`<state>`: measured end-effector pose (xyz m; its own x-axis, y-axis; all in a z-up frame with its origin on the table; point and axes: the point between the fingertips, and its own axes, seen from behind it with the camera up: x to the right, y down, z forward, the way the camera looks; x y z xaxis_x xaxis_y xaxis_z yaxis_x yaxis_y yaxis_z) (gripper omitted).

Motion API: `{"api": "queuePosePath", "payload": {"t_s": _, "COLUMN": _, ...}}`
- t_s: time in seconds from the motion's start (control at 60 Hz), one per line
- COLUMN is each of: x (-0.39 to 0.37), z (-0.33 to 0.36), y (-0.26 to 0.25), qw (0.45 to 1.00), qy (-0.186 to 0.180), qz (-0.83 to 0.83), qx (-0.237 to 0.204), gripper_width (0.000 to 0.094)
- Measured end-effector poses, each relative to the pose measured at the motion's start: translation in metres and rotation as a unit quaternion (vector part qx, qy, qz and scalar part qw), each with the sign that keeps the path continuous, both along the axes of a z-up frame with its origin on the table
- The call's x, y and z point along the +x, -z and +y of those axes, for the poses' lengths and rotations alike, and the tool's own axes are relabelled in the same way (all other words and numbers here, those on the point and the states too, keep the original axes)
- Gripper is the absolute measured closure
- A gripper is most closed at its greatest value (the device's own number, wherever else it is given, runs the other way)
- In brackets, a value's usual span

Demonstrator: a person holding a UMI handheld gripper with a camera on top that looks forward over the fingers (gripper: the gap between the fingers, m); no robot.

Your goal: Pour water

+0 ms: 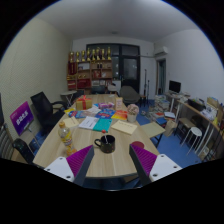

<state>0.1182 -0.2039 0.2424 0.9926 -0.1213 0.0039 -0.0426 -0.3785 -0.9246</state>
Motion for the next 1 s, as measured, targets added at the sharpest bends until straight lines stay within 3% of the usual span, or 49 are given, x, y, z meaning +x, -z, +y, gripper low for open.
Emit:
{"api": "queuePosePath", "payload": {"t_s": 0.217, "x": 0.019, "z": -0.006, "y": 0.043, "qw": 1.000, "qy": 0.010, "qz": 0.023, "qx": -0.006, "gripper_width": 0.0120}}
{"api": "queuePosePath", "payload": {"t_s": 0.45, "x": -0.069, "z": 0.007, "y": 0.088, "qw": 0.996, "qy": -0.084, "qz": 0.033, "qx": 0.013, "gripper_width": 0.0110}}
{"api": "queuePosePath", "payload": {"t_s": 0.817, "x": -0.210, "z": 0.184, "y": 0.150, "qw": 0.988, "qy": -0.129, "qz": 0.005, "qx": 0.085, "gripper_width": 0.0125}}
{"api": "queuePosePath", "payload": {"t_s": 1.0, "x": -0.226, "z": 0.234, "y": 0.156, "qw": 0.988, "qy": -0.111, "qz": -0.035, "qx": 0.107, "gripper_width": 0.0135}}
